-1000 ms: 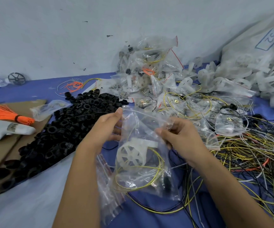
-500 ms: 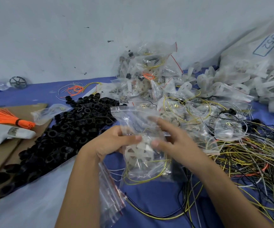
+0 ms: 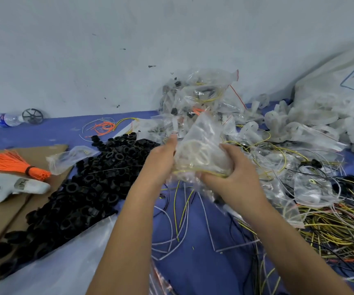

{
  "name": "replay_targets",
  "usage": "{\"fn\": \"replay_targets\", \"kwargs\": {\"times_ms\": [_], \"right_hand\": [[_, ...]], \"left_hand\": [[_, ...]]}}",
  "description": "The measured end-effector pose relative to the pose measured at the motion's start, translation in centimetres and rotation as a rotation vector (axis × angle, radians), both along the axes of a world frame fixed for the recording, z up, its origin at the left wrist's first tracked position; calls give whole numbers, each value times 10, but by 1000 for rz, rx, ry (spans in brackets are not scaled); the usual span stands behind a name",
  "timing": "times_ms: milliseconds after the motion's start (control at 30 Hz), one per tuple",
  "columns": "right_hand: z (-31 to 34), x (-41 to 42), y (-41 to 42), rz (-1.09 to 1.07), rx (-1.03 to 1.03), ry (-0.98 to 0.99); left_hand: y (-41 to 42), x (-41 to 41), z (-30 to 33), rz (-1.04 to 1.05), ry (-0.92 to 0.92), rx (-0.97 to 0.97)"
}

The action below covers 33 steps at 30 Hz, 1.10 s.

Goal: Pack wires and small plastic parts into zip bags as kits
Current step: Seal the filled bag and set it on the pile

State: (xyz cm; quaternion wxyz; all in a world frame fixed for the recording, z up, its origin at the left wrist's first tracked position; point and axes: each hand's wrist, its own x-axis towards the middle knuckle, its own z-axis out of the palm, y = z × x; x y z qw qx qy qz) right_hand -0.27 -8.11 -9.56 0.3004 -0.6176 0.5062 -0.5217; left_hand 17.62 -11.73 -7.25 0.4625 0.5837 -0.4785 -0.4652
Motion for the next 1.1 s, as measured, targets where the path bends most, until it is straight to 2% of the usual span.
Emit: {"fn": "replay_targets", "kwargs": {"times_ms": [100,167,267,333,367,433,533,633,700,733,867,1000,1033,1100], "right_hand": [[16,10,-49,-34,60,-189],[36,18,-92,-70,8,-147],[81,28,-162,-195,-245,18],[112,31,-206,-316,-409,239],[124,30,-225,-393,-420,399],[140,27,-257,-461,-273,675],[140,23,-279,-312,-90,1081],[135,14,-276,-79,93,1249],[136,4,-266,-14,197,1233],[137,-1,-261,-24,182,1182],[128,-18,-222,-181,-77,745],[88,-7,-144,-265,-228,424],[75,1,-120,-242,-208,357],[43,25,-65,-42,-42,254]], "left_hand": [[-28,-9,17,100,129,-24],[-45,-14,24,182,199,-37],[-72,-23,32,259,200,-126],[-88,-32,42,258,167,-175],[-94,-36,46,250,150,-178],[-106,-43,51,222,143,-179],[-114,-48,48,180,69,-168],[-113,-49,36,164,36,-138],[-106,-50,26,163,43,-128],[-101,-49,22,158,43,-134],[-89,-32,12,141,45,-188],[-63,-8,9,194,81,-195],[-55,-3,8,203,76,-199],[-32,10,0,232,76,-198]]}}
